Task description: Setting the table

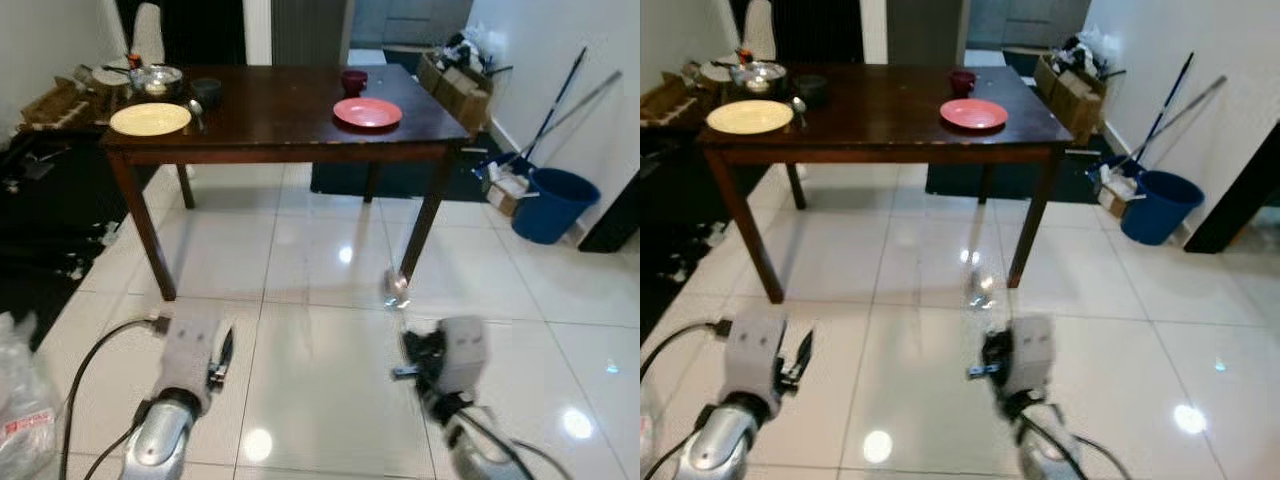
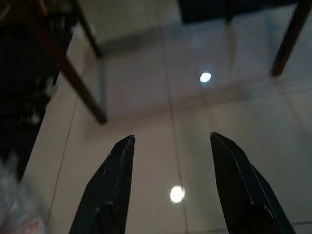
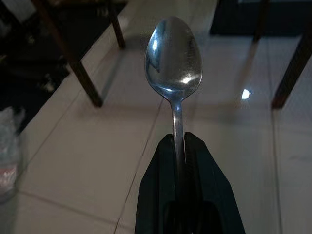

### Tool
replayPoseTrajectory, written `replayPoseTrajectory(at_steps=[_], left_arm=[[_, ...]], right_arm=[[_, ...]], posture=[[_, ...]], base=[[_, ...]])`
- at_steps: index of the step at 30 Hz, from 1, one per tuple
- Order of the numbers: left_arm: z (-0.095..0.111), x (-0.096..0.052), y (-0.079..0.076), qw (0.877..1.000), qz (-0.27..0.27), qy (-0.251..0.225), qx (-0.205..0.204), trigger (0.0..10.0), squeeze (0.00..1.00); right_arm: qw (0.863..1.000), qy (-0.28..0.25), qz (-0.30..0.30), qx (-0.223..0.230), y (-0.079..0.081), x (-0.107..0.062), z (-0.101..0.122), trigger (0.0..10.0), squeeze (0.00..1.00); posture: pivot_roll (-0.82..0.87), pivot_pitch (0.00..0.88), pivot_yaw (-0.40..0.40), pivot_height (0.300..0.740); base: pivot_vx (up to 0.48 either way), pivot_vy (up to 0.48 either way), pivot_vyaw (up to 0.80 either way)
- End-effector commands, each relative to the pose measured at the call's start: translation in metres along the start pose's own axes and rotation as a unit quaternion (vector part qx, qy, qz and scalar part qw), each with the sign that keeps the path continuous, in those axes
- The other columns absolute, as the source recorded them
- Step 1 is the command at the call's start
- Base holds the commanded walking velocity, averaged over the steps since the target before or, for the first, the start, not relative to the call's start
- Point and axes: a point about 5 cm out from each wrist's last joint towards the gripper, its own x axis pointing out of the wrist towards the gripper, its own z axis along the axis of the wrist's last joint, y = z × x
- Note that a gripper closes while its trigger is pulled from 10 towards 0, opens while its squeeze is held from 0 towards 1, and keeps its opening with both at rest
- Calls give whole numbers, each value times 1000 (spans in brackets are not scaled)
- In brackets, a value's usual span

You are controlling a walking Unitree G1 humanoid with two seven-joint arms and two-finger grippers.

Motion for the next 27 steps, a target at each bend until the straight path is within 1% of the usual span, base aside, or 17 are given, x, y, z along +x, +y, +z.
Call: replayPoseTrajectory(at_steps=[1, 2, 4, 7, 12, 19, 20, 21, 25, 27], left_arm=[[-11, -3, -2, 1000, -2, 14, -1, 10000, 0], [-11, -3, -2, 1000, -2, 14, -1, 10000, 0], [-17, -4, -1, 1000, -3, 25, 2, 10000, 0], [-29, -6, -2, 999, -13, 42, 8, 10000, 0], [-33, -6, -5, 999, -22, 43, 11, 10000, 0], [-30, 1, -9, 999, -38, 31, 14, 10000, 0], [-28, 2, -10, 999, -40, 27, 12, 10000, 0], [-28, 2, -10, 999, -40, 27, 12, 10000, 0], [-21, 5, -13, 999, -44, 13, 9, 10000, 0], [-21, 5, -13, 999, -44, 13, 9, 10000, 0]], right_arm=[[1000, 9, -13, 6, -11, -5, -10, 10000, 0], [1000, 9, -13, 6, -11, -5, -10, 10000, 0], [1000, 18, -12, 11, -11, -7, -15, 10000, 0], [999, 39, -18, 12, -14, -14, -30, 10000, 0], [998, 42, -33, 17, -18, -21, -39, 10000, 0], [999, 13, -49, 9, -21, -22, -30, 10000, 0], [998, -2, -56, 4, -23, -21, -23, 10000, 0], [998, -2, -56, 4, -23, -21, -23, 10000, 0], [996, -46, -79, -9, -31, -18, -2, 10000, 0], [996, -46, -79, -9, -31, -18, -2, 10000, 0]], posture=[[-24, 0, 41, 740], [-24, 0, 41, 740], [-26, 0, 43, 740], [-36, 0, 51, 740], [-51, 0, 66, 740], [-75, 0, 86, 740], [-78, 0, 86, 740], [-78, 0, 86, 740], [-80, 0, 87, 740], [-80, 0, 87, 740]], base=[[480, 0, 0], [480, 0, 0], [480, 0, 0], [480, 0, 0], [480, 0, 0], [480, 0, 0], [480, 0, 0], [480, 0, 0], [480, 0, 0], [480, 0, 0]])
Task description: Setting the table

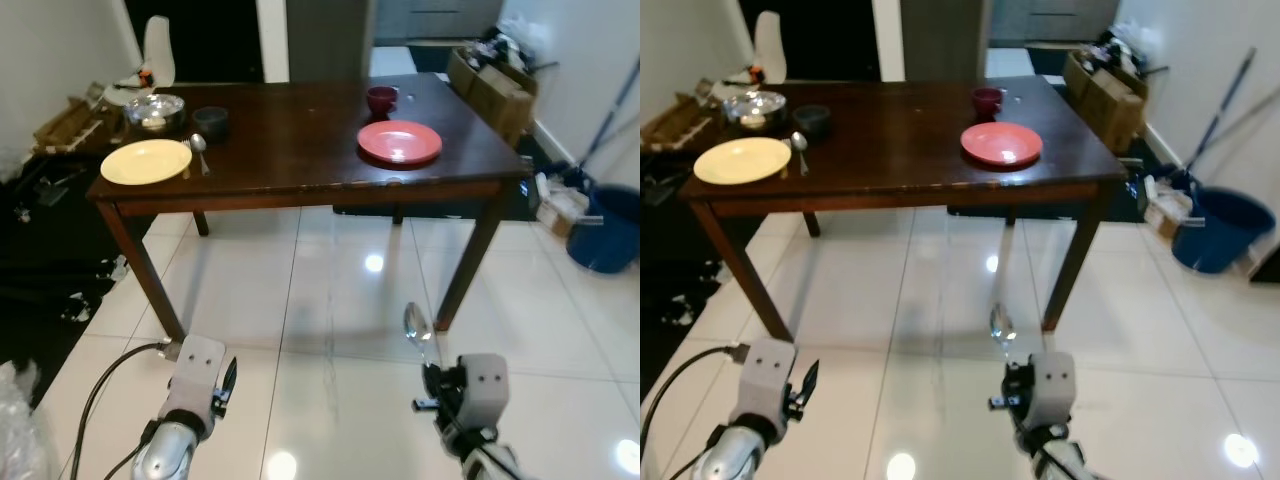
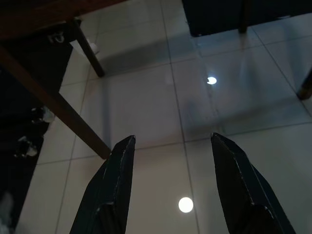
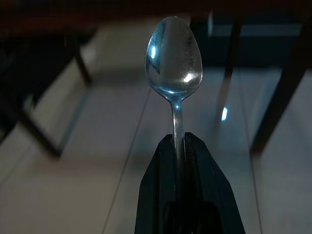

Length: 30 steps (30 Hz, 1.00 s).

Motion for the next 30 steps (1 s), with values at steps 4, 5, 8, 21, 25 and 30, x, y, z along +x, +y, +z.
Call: replayPoseTrajectory(at_steps=[4, 5, 8, 21, 25, 30], left_arm=[[7, 2, -1, 1000, -8, -17, 5, 10000, 0], [7, 2, -1, 1000, -8, -17, 5, 10000, 0], [15, 4, -4, 999, -13, -32, 6, 10000, 0], [27, 6, -9, 999, -20, -50, -3, 10000, 0], [38, 7, -12, 997, -27, -70, -3, 10000, 0], [80, 9, -20, 988, -52, -146, 3, 10000, 0]], right_arm=[[998, -49, -40, -2, -10, 6, 22, 10000, 0], [998, -49, -40, -2, -10, 6, 22, 10000, 0], [997, -58, -49, -1, -13, 9, 28, 10000, 0], [997, -65, -45, 3, -6, 8, 31, 10000, 0], [995, -87, -42, -7, -6, 10, 44, 10000, 0], [992, -122, -36, -15, -6, 16, 66, 10000, 0]], posture=[[-78, 0, 91, 740], [-78, 0, 91, 740], [-78, 0, 94, 740], [-75, 0, 98, 740], [-76, 0, 99, 740], [-76, 0, 98, 740]], base=[[480, 0, 0], [480, 0, 0], [480, 0, 0], [480, 0, 0], [480, 0, 0], [480, 0, 0]])
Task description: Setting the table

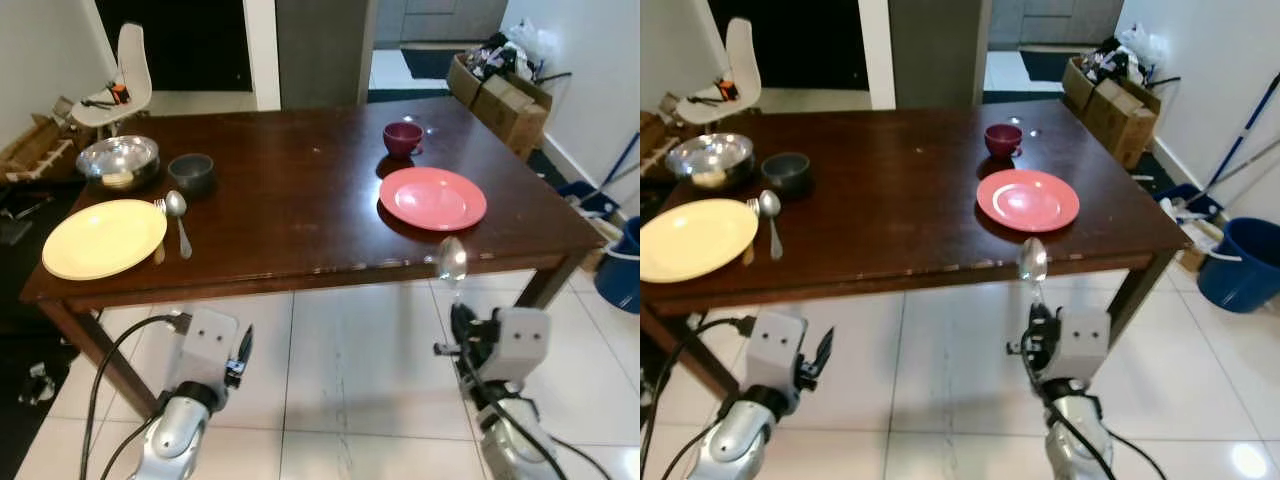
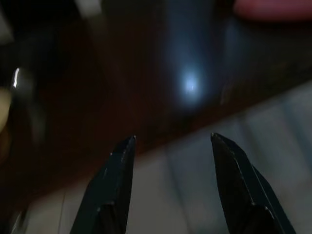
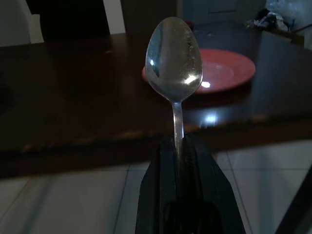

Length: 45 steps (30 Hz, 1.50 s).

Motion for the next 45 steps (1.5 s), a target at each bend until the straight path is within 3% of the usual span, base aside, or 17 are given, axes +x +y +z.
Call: replayPoseTrajectory(at_steps=[1, 6, 13, 17, 22, 26, 32, 33, 38, 41, 42, 43, 45], left_arm=[[7, 0, 1, 1000, -4, -12, 5, 10000, 0], [47, 10, -12, 996, -50, -79, -11, 10000, 0], [53, 12, -22, 993, -81, -86, -12, 10000, 0], [60, 12, -35, 988, -118, -99, -2, 10000, 0], [64, 12, -40, 986, -133, -103, -6, 10000, 0], [72, 13, -53, 976, -184, -119, 4, 10000, 0], [76, 13, -58, 969, -215, -123, 16, 10000, 0], [81, 12, -61, 960, -252, -124, 17, 10000, 0], [83, 11, -62, 949, -291, -113, 39, 10000, 0], [77, 8, -57, 933, -339, -78, 89, 10000, 0], [77, 8, -57, 933, -339, -78, 89, 10000, 0], [75, 6, -51, 922, -364, -60, 118, 10000, 0], [75, 6, -49, 919, -370, -55, 128, 10000, 0]], right_arm=[[1000, -12, 3, 3, 2, 2, 7, 10000, 0], [999, 1, 24, -25, 3, 7, 7, 10000, 0], [997, 40, 22, -67, -2, 10, 1, 10000, 0], [996, 37, 30, -74, -3, 18, 7, 10000, 0], [996, 33, 40, -76, -3, 22, 10, 10000, 0], [990, 49, 91, -91, 1, 27, 11, 10000, 0], [987, 73, 102, -102, -1, 27, 6, 10000, 0], [984, 94, 104, -109, -4, 24, 0, 10000, 0], [982, 104, 110, -109, -4, 22, -3, 10000, 0], [982, 110, 123, -94, -1, 19, -6, 10000, 0], [982, 110, 123, -94, -1, 19, -6, 10000, 0], [980, 119, 127, -93, 0, 17, -9, 10000, 0], [980, 122, 128, -93, 1, 16, -10, 10000, 0]], posture=[[-76, 0, 98, 740], [-73, 0, 101, 740], [-76, 0, 107, 740], [-78, 0, 107, 740], [-79, 0, 107, 740], [-76, 0, 104, 740], [-79, 0, 104, 740], [-83, 0, 110, 740], [-86, 0, 115, 740], [-81, 0, 115, 740], [-81, 0, 115, 740], [-72, 0, 113, 740], [-72, 0, 113, 740]], base=[[480, 0, 0], [480, 0, 0], [480, 0, 0], [480, 0, 0], [480, 0, 0], [480, 0, 0], [293, 0, 0], [0, 0, 0], [0, 0, 0], [0, 0, 0], [0, 0, 0], [0, 0, 0], [0, 0, 0]])
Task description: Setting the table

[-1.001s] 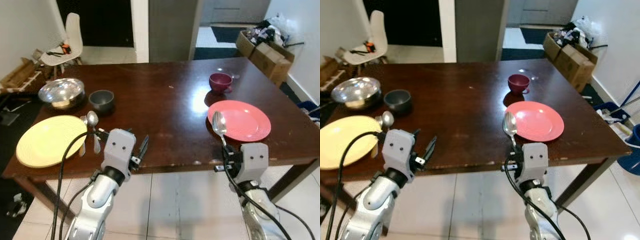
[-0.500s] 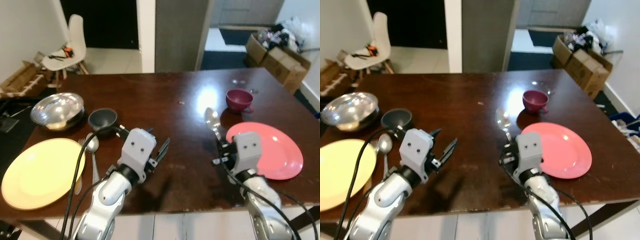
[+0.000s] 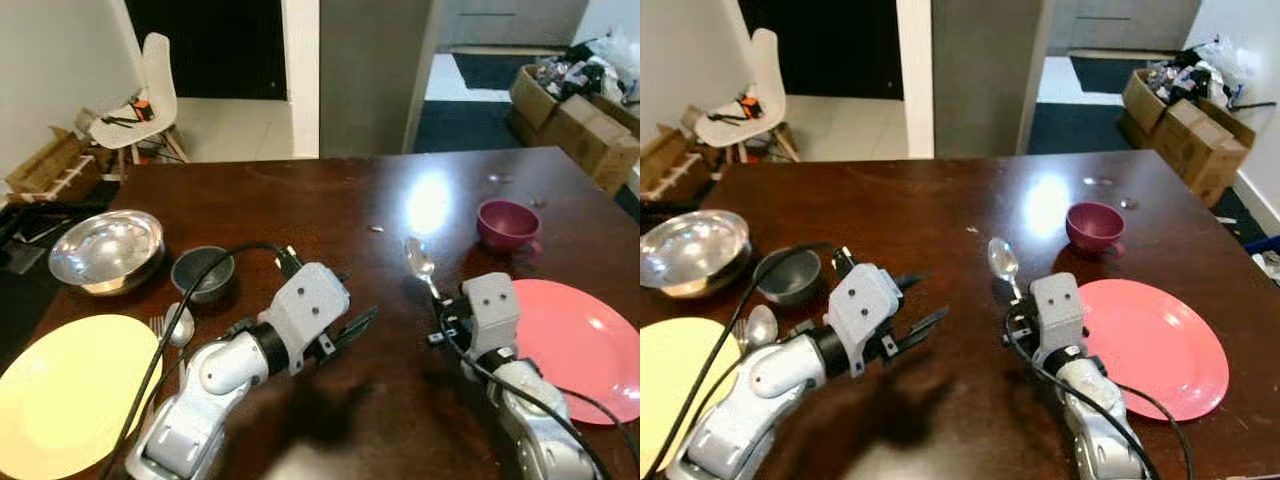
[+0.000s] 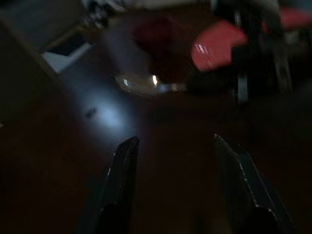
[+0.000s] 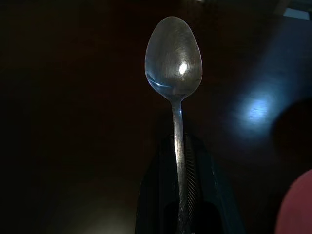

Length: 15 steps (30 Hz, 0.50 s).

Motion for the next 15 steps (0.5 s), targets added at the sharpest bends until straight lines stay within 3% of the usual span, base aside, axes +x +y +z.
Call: replayPoseTrajectory(at_steps=[1, 15], left_arm=[[3, -1, -1, 1000, -19, 6, 10, 10000, 0], [9, 2, 2, 999, -43, 12, -3, 10000, 0]], right_arm=[[1000, 11, 6, 9, 3, -3, -4, 10000, 0], [997, 61, -19, 31, 4, -13, -21, 10000, 0]], posture=[[-71, 0, 113, 740], [-78, 0, 119, 740]], base=[[0, 0, 0], [0, 0, 0]])
